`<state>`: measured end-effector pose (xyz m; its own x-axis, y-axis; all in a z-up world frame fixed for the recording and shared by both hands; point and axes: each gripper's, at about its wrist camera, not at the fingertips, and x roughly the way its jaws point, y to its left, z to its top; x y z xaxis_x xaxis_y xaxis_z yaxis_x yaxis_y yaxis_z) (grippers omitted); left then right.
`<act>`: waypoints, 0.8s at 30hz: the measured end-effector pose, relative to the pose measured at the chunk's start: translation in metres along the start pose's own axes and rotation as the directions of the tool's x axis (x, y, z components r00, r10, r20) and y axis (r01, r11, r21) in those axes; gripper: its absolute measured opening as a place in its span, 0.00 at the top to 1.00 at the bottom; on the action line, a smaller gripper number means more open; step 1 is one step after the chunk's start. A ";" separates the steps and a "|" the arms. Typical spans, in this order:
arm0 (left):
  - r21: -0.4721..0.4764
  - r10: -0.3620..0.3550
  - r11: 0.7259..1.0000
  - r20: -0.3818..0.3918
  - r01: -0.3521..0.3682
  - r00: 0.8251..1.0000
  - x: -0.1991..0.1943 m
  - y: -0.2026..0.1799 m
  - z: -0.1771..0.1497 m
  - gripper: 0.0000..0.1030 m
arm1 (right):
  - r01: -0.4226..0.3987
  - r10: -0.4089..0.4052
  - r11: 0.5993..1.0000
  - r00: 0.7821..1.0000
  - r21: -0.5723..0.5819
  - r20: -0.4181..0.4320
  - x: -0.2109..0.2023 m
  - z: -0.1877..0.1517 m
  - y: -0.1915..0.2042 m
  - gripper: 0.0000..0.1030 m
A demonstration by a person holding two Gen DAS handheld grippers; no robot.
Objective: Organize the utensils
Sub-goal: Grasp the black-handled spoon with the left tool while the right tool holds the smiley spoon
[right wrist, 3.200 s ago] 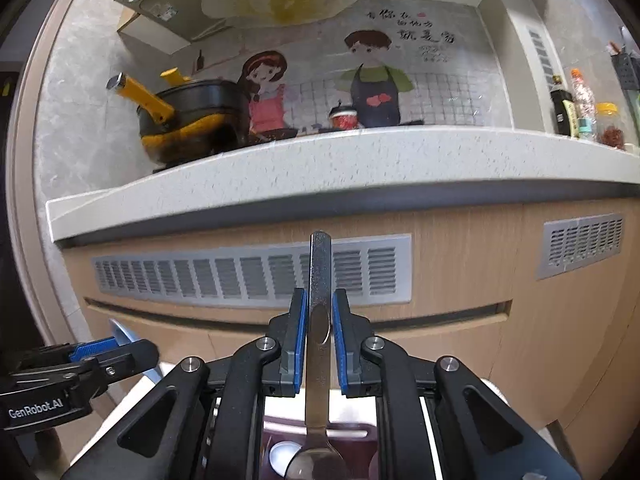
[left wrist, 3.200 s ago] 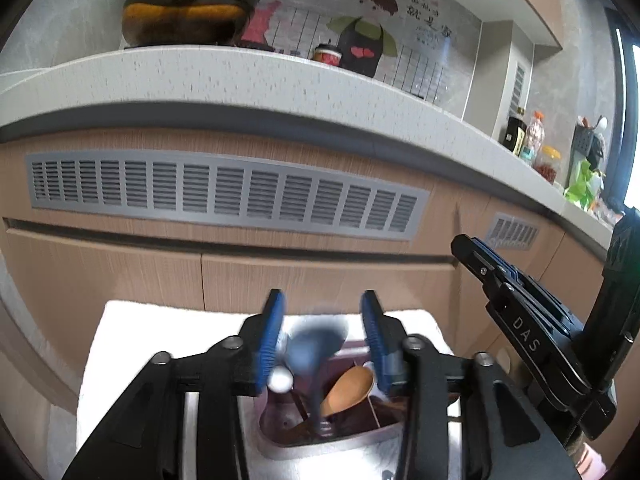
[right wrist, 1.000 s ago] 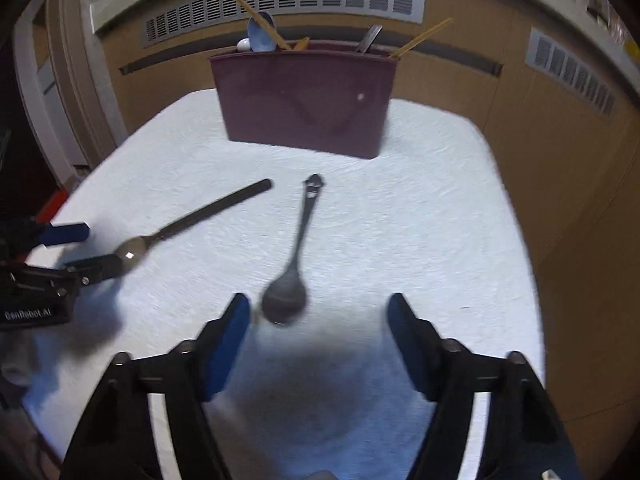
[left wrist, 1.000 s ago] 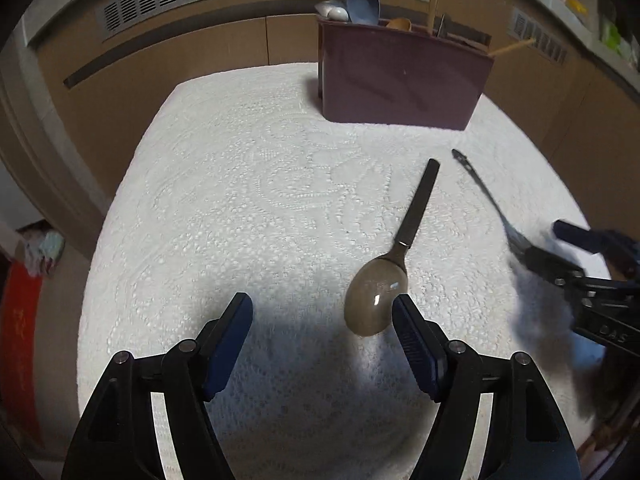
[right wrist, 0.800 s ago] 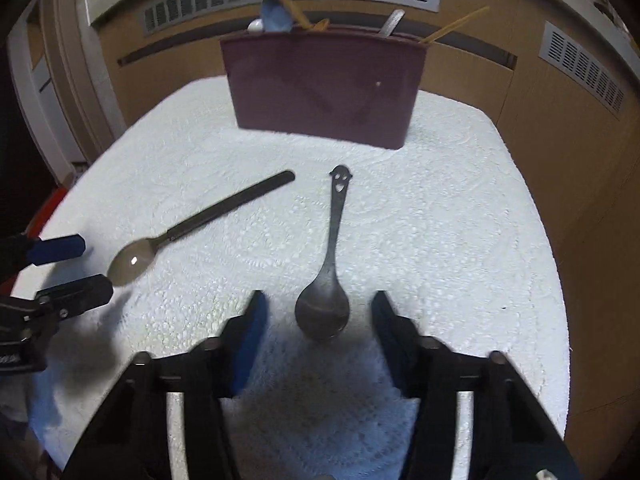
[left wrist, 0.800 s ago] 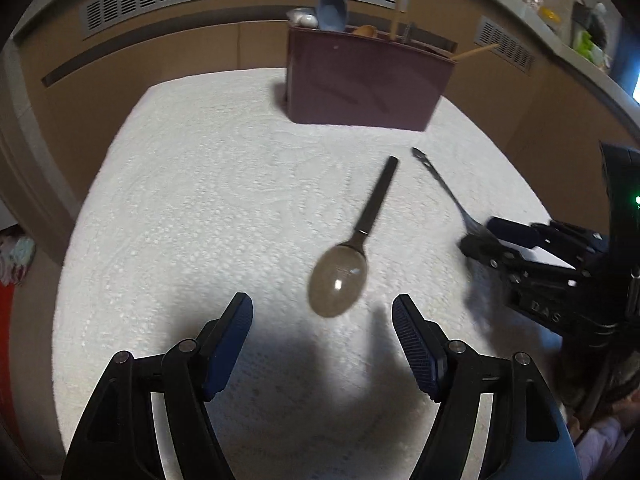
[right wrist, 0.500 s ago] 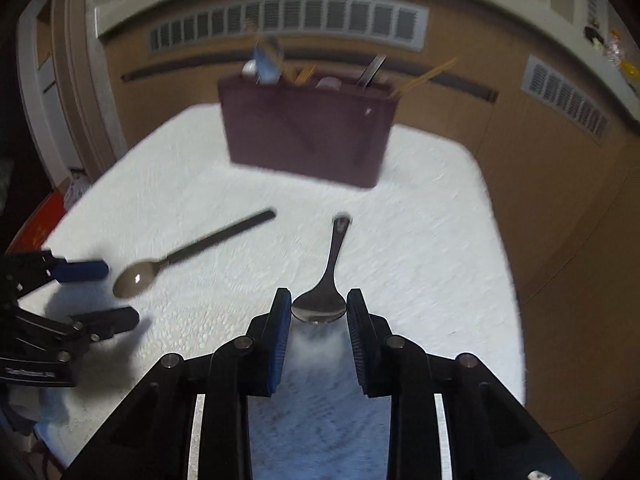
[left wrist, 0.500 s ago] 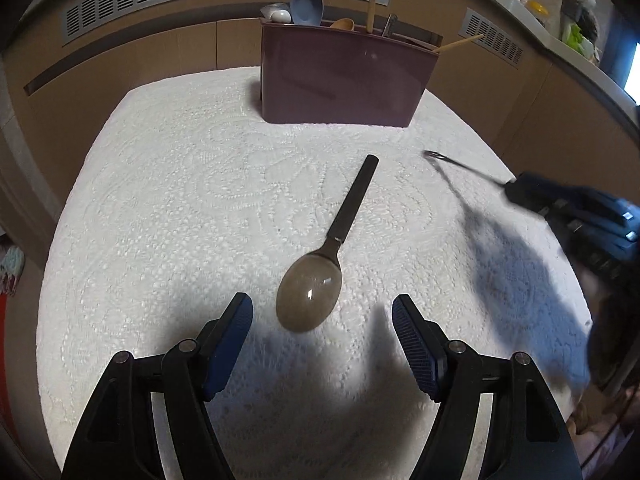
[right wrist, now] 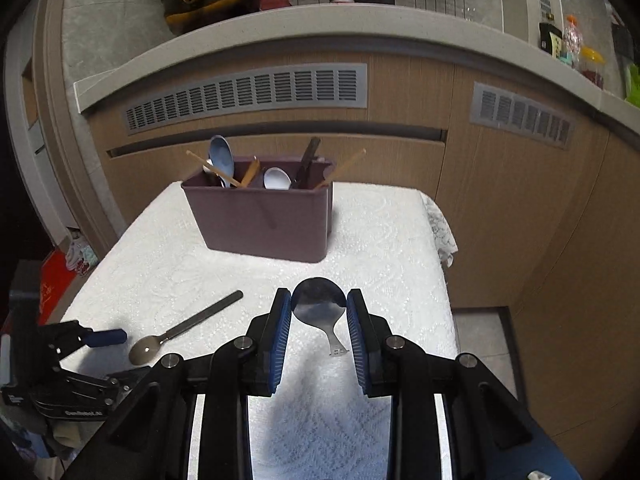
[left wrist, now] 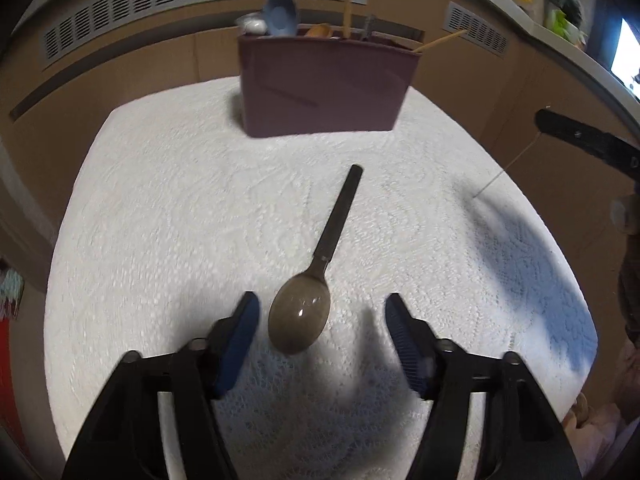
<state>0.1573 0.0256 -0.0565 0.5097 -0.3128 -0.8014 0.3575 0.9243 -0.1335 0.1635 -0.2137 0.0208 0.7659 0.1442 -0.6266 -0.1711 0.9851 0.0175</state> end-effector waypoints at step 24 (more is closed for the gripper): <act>0.150 0.041 0.989 -0.313 0.007 0.949 0.085 -0.019 0.099 0.87 | -0.057 0.057 0.998 0.998 -0.020 0.024 -0.004 -0.006 -0.007 0.75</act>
<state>0.2712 -0.0399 -0.0643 0.2532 -0.1906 -0.9485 0.4744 0.8789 -0.0500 0.1581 -0.2216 0.0184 0.7698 0.2026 -0.6053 -0.2270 0.9732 0.0371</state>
